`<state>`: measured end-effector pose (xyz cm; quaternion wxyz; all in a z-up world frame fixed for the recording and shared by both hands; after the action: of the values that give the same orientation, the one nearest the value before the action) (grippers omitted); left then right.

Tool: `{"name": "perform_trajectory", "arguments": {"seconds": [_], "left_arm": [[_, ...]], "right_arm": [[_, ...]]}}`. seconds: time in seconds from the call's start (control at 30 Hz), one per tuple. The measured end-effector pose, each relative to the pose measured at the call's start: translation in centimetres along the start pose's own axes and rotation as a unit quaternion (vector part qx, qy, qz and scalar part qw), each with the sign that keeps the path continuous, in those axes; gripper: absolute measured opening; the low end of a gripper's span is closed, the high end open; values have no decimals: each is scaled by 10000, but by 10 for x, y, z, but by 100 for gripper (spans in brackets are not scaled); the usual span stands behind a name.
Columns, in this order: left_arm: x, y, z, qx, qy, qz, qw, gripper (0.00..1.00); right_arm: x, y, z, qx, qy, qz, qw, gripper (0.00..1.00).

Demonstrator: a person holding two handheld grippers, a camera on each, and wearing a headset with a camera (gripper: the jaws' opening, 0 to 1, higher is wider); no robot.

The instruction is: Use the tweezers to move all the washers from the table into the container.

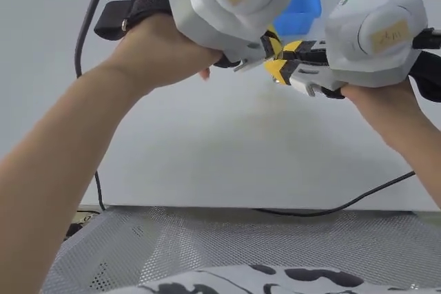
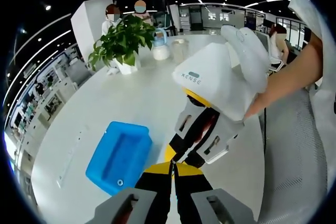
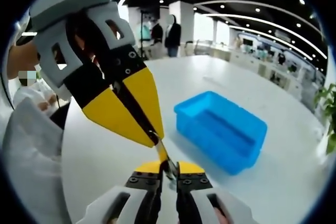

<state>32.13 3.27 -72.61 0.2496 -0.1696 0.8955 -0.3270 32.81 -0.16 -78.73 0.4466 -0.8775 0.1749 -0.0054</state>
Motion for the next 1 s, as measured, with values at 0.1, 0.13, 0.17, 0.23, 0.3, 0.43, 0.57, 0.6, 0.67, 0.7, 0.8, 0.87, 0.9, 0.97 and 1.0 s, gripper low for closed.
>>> {"name": "perform_trajectory", "arguments": {"seconds": [0.1, 0.13, 0.17, 0.23, 0.3, 0.43, 0.57, 0.6, 0.67, 0.7, 0.8, 0.87, 0.9, 0.97, 1.0], "left_arm": [[1, -2, 0, -13, 17, 40, 10000, 0], [1, -1, 1, -14, 21, 57, 10000, 0], [2, -2, 1, -5, 27, 71, 10000, 0], [2, -4, 0, -6, 31, 111, 9999, 0], [2, -5, -2, -3, 20, 138, 9999, 0], [1, -8, -7, 28, -8, 154, 9999, 0], [-2, -11, -12, 80, -71, 166, 9998, 0], [-3, -12, -14, 98, -92, 173, 9998, 0], [-4, -14, -17, 133, -139, 186, 9996, 0], [-5, -15, -19, 153, -167, 189, 9996, 0], [-7, -18, -23, 190, -218, 195, 9994, 0], [-9, -19, -25, 203, -255, 209, 9992, 0], [-10, -20, -27, 214, -285, 228, 9991, 0], [-10, -22, -31, 234, -329, 233, 9989, 0], [-11, -24, -33, 247, -354, 238, 9988, 0]], "right_arm": [[-1, 0, 0, -90, 59, -148, 9998, 4], [0, 0, -1, -95, 54, -142, 9998, 4], [-1, 0, -1, -95, 33, -129, 9999, 4], [-2, -2, -1, -97, 29, -140, 9999, 4], [-2, -3, -2, -109, 48, -168, 9998, 4], [-4, -8, -4, -127, 80, -233, 9996, 4], [-5, -15, -8, -171, 130, -379, 9991, 4], [-5, -16, -9, -170, 143, -405, 9989, 4], [-5, -20, -10, -172, 171, -456, 9987, 4], [-5, -22, -11, -180, 178, -494, 9985, 4], [-5, -27, -13, -211, 198, -601, 9978, 4], [-6, -31, -14, -230, 203, -674, 9973, 4], [-6, -33, -14, -235, 208, -713, 9970, 4], [-6, -37, -15, -238, 218, -766, 9965, 4], [-5, -39, -16, -229, 230, -789, 9964, 4]]}}
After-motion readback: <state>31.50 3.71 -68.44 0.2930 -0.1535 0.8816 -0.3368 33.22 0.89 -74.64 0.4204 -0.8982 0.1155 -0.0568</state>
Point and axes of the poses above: the centre of the closed fingertips' face, and the gripper's own axes: z roughly forward along the fingers, x roughly to its right, y roughly out of its underside, the point moved 4 cm from there along -z, roughly backward along the fingers, and after that the axes turned 15 degrees about -y, right-handed, at the moved point
